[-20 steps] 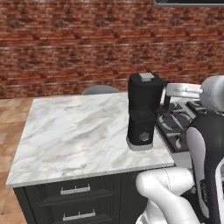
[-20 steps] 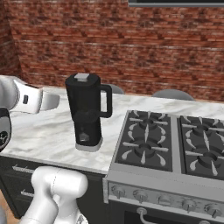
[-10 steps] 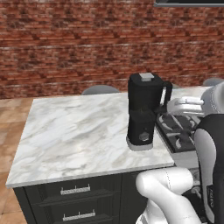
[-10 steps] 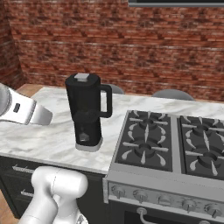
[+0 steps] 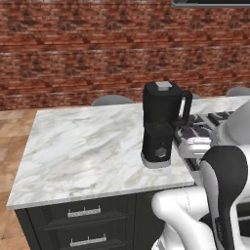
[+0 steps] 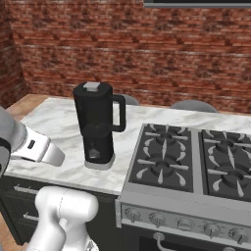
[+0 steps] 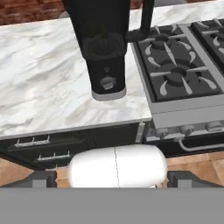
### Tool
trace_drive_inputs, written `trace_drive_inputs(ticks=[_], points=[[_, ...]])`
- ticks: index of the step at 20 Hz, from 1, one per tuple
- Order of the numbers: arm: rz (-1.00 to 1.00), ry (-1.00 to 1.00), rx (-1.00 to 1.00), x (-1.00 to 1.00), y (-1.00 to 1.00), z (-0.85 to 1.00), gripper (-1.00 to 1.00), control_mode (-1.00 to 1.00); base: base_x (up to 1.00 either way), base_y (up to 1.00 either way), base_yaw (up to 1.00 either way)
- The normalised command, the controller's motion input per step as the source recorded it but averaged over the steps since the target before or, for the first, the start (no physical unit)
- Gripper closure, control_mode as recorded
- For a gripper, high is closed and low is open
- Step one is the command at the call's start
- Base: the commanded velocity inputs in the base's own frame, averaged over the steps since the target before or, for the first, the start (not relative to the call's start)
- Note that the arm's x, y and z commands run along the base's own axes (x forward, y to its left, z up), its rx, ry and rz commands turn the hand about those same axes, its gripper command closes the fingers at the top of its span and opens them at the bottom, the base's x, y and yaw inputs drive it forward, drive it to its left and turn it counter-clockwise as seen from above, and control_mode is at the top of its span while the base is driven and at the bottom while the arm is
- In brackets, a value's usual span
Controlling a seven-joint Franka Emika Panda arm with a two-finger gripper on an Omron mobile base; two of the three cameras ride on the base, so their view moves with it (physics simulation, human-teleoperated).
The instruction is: Grab the lemon wedge and lime from the fridge, place them in the blender, close the lid, and turn on the blender to create a marinade.
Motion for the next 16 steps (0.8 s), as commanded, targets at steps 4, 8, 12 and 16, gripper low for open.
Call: trace_drive_inputs(ticks=[4, 8, 12, 16], points=[[0.00, 0.00, 0.01, 0.21, 0.00, -0.53, -1.00, -1.00, 0.00, 0.00, 0.00], [0.00, 0.05, 0.06, 0.57, 0.00, -0.33, -1.00, -1.00, 0.00, 0.00, 0.00], [0.00, 0.14, 0.00, 0.76, 0.00, -0.06, 1.00, -1.00, 0.00, 0.00, 0.00], [0.00, 0.05, -0.01, 0.55, -0.01, -0.13, 1.00, -1.00, 0.00, 0.00, 0.00]])
